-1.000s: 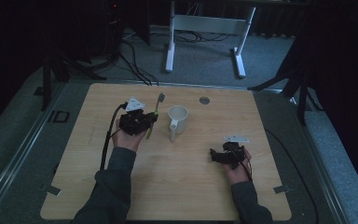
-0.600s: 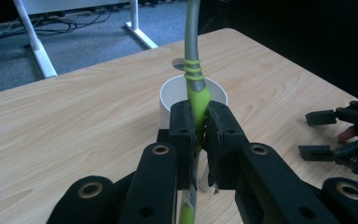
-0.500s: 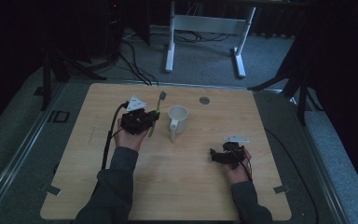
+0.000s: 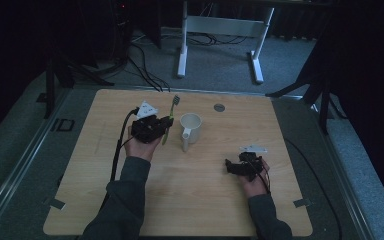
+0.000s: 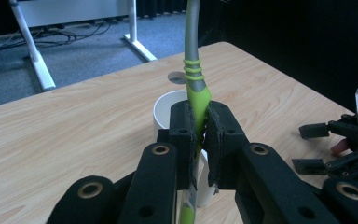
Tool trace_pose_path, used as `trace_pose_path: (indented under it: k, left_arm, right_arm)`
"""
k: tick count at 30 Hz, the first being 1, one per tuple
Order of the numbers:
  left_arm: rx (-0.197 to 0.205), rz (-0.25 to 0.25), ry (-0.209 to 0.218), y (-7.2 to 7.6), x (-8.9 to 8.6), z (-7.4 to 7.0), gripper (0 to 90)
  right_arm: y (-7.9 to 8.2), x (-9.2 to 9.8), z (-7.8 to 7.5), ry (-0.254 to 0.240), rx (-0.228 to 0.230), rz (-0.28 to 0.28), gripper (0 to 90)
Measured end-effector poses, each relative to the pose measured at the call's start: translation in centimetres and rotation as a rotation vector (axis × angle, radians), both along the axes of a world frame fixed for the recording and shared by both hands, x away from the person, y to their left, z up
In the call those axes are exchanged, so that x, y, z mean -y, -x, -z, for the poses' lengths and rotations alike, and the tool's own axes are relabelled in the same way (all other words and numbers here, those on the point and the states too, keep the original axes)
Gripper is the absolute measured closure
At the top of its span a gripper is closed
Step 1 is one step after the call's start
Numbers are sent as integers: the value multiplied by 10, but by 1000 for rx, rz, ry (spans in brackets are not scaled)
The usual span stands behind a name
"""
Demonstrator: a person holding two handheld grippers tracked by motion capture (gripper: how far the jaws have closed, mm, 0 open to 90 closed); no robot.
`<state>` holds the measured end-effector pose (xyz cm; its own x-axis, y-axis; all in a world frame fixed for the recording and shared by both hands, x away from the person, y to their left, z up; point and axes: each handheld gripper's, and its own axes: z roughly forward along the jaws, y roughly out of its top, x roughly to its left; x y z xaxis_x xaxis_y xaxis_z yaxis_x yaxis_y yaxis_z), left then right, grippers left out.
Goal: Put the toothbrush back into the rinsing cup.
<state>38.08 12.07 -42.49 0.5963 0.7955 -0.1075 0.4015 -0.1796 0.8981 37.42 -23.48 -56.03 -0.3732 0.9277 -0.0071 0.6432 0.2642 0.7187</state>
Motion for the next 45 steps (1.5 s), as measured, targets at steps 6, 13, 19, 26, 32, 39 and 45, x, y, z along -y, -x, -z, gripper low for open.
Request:
trace_pose_path:
  k: [6,13,19,26,32,39,45]
  left_arm:
    - [10,8,8,-1,3,-2,816]
    - [23,10,14,0,5,-3,816]
    - [36,15,25,1,6,-5,817]
    - [50,23,36,1,8,-7,817]
    - [63,29,39,1,10,-8,818]
    - [63,39,44,0,12,-8,818]
    - [81,51,65,0,14,-7,818]
  right_arm:
    - [0,0,0,0,0,-1,135]
    - [0,0,0,0,0,-1,135]
    - [0,0,0,0,0,-2,135]
    - [0,-1,0,-1,0,-1,135]
    - [0,-1,0,-1,0,-1,135]
    - [0,-1,0,-2,-1,-2,135]
    - [0,-1,0,-1,-1,-2,135]
